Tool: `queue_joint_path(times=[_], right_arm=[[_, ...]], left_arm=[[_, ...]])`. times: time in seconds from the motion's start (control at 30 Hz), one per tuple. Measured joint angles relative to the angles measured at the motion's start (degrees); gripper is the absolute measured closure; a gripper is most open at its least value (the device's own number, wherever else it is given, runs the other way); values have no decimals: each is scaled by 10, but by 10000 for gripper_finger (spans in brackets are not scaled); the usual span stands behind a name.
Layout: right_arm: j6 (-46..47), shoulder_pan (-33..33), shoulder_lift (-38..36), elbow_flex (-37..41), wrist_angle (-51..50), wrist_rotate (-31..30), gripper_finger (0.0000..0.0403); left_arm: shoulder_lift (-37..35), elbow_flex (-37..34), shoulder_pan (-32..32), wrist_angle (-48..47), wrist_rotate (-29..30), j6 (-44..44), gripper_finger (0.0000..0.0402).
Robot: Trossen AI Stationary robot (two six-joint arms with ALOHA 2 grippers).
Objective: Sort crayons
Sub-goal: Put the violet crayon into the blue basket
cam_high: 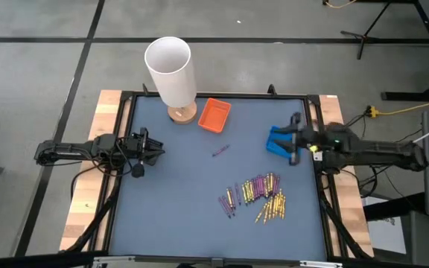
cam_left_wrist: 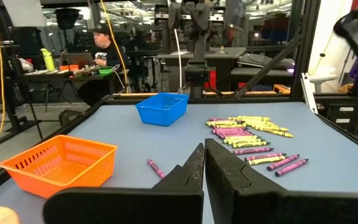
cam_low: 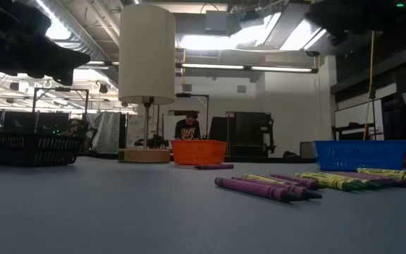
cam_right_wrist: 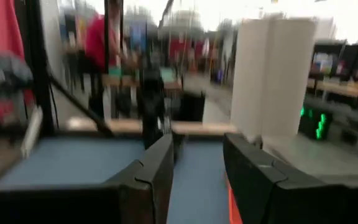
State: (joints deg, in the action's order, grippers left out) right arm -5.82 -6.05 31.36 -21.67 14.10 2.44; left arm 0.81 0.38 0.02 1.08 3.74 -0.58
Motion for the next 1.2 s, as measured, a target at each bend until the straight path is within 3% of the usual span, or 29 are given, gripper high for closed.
queue_joint_path(times=[0.23, 0.57, 0.87, 1.2], right_arm=[[-53, -8, 241, -124, -85, -48, 262], [-95, -31, 503, -255, -101, 27, 262], [-138, -30, 645, -334, -112, 54, 262], [-141, -40, 724, -350, -114, 62, 262]], left_arm=[[0, 0, 0, 0, 0, 0, 401], [0, 0, 0, 0, 0, 0, 401], [0, 0, 0, 0, 1, 0, 401], [0, 0, 0, 0, 0, 0, 401]])
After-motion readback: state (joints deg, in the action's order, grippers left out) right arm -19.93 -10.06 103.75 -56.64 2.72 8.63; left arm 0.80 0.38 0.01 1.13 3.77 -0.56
